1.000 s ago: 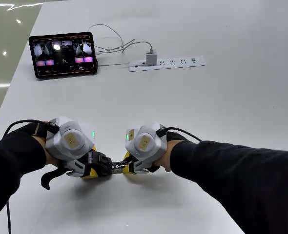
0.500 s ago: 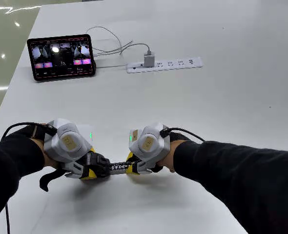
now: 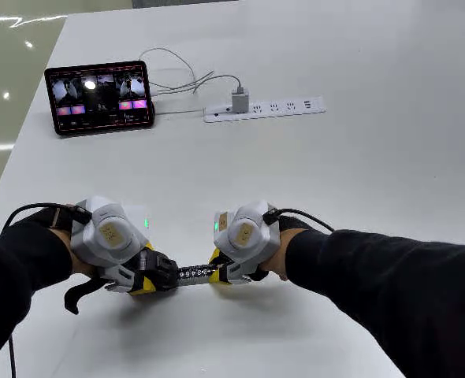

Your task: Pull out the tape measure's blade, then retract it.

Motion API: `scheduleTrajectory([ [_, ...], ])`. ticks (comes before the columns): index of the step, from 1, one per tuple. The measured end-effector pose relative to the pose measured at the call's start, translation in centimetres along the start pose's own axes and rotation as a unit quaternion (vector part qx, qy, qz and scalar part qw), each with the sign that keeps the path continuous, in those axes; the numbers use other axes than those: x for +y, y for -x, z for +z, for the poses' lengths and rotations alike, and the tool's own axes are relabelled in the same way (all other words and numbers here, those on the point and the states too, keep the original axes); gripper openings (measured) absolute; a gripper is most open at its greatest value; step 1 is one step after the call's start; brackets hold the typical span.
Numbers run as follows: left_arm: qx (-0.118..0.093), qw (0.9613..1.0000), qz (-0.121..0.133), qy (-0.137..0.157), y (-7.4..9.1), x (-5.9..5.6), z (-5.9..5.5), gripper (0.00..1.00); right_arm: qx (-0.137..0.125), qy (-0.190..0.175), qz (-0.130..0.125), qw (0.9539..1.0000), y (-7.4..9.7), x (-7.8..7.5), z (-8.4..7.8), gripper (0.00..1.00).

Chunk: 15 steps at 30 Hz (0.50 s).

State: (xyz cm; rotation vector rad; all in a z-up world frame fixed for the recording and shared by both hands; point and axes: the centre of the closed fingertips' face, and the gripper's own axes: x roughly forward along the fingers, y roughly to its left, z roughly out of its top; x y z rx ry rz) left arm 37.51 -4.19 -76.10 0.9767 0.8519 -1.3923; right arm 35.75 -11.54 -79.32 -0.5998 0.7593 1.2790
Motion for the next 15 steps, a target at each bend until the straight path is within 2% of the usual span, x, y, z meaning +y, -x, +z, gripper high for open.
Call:
scheduleTrajectory([
  [15,-0.003,1.0000,-0.001,0.002,-0.06,0.01,-0.06,0.31,0.003,-0.009,-0.003,0.9999,0.60,-0.04,-0.80,0.09],
])
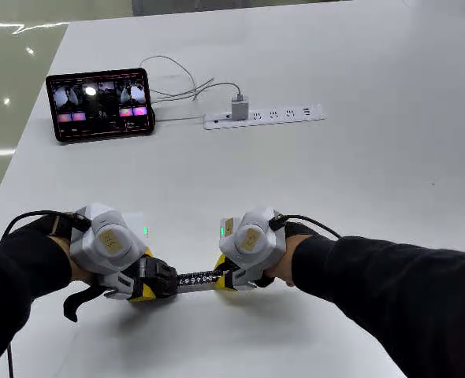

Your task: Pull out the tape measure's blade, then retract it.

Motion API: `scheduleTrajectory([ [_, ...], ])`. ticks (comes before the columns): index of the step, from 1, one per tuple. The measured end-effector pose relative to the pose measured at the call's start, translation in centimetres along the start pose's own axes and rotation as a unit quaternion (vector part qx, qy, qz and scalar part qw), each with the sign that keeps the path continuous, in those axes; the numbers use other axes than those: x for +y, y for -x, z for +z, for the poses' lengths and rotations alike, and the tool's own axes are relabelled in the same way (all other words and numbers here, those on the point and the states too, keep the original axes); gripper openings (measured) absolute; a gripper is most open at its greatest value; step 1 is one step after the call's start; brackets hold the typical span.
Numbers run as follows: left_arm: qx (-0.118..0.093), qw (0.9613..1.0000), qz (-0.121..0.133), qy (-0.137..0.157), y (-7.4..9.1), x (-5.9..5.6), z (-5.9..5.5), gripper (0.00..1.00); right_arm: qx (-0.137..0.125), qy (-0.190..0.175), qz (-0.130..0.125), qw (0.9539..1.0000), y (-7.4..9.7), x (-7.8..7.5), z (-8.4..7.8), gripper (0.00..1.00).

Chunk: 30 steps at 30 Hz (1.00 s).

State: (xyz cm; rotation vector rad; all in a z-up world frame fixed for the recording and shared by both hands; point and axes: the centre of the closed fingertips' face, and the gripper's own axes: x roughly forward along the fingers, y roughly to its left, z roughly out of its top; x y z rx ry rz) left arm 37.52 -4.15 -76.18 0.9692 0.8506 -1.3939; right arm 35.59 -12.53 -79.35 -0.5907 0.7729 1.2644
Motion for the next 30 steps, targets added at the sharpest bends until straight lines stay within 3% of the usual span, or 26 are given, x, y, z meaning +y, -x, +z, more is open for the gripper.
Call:
scheduleTrajectory([
  [30,-0.001,1.0000,0.001,0.001,0.0,0.0,0.0,0.31,0.001,-0.006,-0.004,1.0000,1.0,0.1,-1.3,0.09],
])
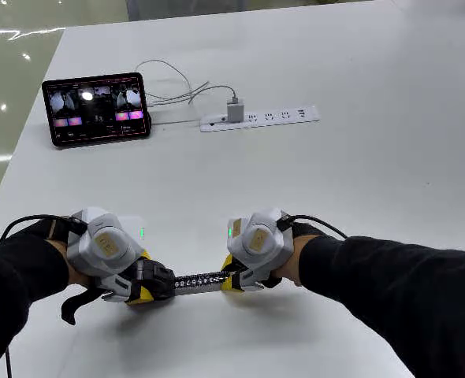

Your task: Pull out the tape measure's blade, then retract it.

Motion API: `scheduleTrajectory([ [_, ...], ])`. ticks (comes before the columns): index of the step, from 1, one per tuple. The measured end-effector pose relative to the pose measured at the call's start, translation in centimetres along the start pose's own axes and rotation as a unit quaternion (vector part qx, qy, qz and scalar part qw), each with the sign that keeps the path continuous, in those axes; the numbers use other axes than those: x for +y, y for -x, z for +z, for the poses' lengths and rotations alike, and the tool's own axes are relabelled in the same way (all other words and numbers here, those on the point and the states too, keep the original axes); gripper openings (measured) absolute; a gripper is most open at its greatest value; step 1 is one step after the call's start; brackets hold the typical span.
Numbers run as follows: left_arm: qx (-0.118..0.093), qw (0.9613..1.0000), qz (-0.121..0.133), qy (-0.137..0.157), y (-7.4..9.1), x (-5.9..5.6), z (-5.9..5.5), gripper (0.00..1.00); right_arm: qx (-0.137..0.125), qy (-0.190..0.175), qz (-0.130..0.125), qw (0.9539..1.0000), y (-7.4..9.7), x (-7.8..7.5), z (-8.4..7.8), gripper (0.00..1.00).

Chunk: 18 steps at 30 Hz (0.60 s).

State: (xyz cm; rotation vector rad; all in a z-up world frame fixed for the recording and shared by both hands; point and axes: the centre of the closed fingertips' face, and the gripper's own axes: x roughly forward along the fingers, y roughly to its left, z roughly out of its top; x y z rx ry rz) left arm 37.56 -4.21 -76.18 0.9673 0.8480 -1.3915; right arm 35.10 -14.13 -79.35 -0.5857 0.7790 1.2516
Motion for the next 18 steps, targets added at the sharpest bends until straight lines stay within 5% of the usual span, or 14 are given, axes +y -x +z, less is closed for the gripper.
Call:
scheduleTrajectory([
  [18,-0.004,1.0000,0.001,-0.001,0.1,-0.1,0.1,0.31,0.009,-0.002,-0.006,0.9999,1.2,-0.1,-1.1,0.09],
])
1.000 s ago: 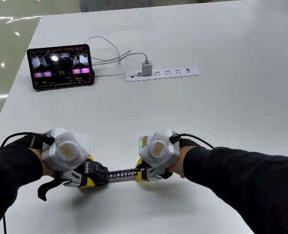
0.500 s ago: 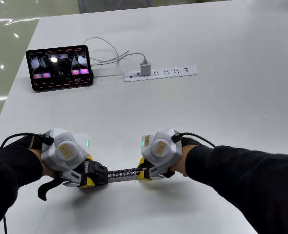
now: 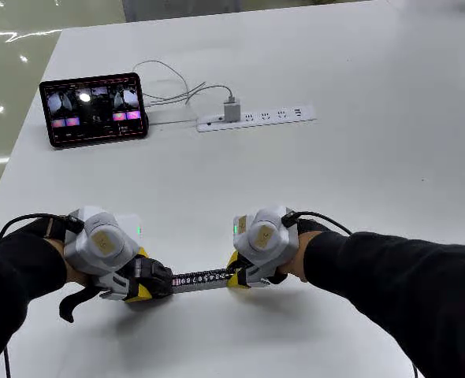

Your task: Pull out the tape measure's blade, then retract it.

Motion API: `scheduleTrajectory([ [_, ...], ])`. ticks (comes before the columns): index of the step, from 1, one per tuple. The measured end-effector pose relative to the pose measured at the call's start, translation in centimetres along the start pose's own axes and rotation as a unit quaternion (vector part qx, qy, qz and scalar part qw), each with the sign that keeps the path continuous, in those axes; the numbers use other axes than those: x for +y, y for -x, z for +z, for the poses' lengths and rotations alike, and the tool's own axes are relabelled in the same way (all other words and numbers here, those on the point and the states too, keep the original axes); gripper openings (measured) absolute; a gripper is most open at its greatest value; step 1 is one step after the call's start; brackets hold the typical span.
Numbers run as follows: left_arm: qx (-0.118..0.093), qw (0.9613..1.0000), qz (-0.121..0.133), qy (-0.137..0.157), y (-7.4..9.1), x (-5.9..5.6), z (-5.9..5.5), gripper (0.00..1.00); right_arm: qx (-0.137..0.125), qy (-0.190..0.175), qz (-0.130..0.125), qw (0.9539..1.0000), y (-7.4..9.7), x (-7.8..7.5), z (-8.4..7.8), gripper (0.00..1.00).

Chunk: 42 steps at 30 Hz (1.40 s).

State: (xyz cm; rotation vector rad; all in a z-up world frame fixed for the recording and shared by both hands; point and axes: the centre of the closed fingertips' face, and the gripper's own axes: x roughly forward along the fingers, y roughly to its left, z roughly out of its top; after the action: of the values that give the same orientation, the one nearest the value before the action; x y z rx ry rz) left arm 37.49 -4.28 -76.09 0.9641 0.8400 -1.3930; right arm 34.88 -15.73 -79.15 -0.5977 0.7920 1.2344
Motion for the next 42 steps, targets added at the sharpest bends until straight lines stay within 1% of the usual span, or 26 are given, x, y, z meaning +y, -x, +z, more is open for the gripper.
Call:
scheduleTrajectory([
  [8,-0.002,1.0000,0.001,0.000,0.0,0.0,0.0,0.31,-0.003,-0.004,-0.002,1.0000,0.4,-0.2,-0.4,0.09],
  [16,-0.003,1.0000,0.001,0.001,0.0,0.0,0.0,0.31,0.002,-0.006,-0.002,1.0000,0.6,-0.4,-0.9,0.09],
  [23,-0.004,1.0000,0.001,0.000,0.0,-0.1,0.0,0.31,0.001,-0.020,-0.001,0.9998,0.8,-0.4,-1.3,0.09],
  [42,-0.004,1.0000,0.000,-0.003,0.1,-0.2,0.0,0.31,0.003,-0.018,-0.001,0.9998,1.3,-0.1,-2.2,0.09],
])
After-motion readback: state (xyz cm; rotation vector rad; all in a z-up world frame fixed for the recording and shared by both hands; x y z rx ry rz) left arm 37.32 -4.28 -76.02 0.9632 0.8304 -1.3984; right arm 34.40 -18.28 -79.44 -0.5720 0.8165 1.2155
